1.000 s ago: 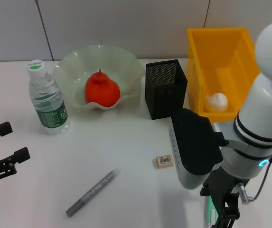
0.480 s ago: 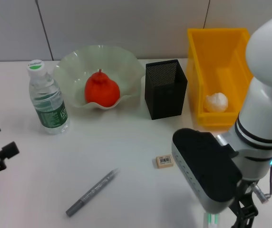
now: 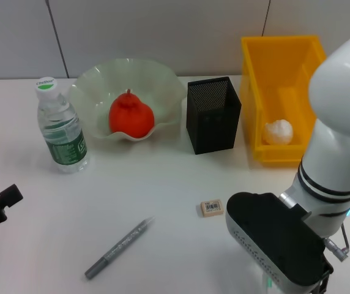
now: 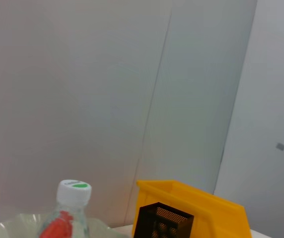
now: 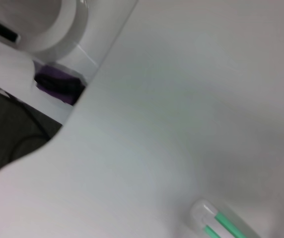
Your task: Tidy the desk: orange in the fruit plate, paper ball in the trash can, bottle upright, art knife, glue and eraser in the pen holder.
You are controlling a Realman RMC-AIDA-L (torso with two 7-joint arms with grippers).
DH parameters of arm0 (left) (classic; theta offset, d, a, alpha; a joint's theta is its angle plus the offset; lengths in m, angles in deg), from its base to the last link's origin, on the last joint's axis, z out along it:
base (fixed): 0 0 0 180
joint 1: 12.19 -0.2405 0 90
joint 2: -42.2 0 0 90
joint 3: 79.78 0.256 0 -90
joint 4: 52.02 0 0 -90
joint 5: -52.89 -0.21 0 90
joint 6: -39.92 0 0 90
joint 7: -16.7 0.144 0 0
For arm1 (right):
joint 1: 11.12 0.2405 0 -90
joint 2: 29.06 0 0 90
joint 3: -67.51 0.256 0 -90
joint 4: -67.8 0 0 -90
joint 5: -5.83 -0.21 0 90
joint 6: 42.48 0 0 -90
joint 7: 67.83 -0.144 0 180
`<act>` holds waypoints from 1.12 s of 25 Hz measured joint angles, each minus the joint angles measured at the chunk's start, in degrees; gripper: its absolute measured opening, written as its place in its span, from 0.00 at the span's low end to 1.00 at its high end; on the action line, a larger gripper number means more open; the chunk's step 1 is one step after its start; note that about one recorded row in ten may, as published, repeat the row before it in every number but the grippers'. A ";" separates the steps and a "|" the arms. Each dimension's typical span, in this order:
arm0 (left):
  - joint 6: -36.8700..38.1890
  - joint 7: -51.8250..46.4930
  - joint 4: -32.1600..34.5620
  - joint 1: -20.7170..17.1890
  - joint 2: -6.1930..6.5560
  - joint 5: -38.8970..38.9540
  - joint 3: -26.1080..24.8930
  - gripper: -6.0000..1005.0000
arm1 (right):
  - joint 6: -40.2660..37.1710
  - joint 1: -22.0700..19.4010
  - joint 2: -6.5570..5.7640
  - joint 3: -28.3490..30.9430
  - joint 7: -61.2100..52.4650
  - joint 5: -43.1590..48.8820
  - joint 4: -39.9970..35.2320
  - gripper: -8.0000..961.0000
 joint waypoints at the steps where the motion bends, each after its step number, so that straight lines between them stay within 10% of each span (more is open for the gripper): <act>1: 0.08 0.23 -0.31 -0.02 -0.02 -0.01 0.00 0.82 | 0.42 -0.06 -0.14 -0.30 0.57 0.00 -0.08 0.88; 25: 1.27 2.49 -3.35 -0.70 -0.02 0.14 -0.14 0.82 | 3.87 -1.41 0.95 -1.18 4.38 0.16 0.91 0.87; 28: 1.27 2.49 -3.35 -0.69 -0.02 0.14 -0.14 0.82 | 4.46 -1.31 0.94 -1.49 4.37 0.14 1.60 0.69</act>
